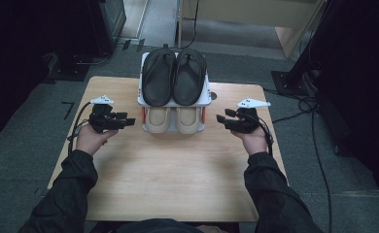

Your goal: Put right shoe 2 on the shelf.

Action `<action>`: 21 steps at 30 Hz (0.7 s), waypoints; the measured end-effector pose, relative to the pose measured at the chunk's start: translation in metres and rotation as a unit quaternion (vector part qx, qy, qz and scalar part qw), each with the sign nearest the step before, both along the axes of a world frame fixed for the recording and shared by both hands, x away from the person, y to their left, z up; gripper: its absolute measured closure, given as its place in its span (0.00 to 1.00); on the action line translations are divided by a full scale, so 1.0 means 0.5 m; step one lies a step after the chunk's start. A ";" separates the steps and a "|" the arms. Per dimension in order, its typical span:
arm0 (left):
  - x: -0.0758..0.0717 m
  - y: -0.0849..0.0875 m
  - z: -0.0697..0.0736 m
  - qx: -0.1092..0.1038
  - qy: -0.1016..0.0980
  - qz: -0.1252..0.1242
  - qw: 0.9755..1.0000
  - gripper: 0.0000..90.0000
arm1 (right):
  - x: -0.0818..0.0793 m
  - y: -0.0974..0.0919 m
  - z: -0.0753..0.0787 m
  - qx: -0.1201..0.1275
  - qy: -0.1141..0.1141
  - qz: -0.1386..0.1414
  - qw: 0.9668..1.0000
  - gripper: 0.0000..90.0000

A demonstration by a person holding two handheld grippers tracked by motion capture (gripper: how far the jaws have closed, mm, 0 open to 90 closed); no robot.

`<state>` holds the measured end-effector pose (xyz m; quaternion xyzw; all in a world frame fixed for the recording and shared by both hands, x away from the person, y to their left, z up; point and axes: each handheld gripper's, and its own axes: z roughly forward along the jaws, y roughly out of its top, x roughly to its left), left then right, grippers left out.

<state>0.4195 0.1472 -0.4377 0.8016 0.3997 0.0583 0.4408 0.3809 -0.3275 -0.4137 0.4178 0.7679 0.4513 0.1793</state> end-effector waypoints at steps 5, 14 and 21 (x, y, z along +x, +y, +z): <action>-0.012 -0.003 0.001 0.003 0.000 -0.005 1.000 0.50 | -0.017 -0.003 -0.018 0.005 0.004 -0.001 1.000 0.55; -0.039 -0.016 0.002 0.003 -0.006 -0.025 1.000 0.47 | -0.061 -0.014 -0.056 0.021 0.008 -0.002 1.000 0.54; -0.047 -0.033 -0.001 0.006 -0.008 -0.038 0.999 0.45 | -0.089 -0.019 -0.084 0.037 0.026 0.002 0.999 0.50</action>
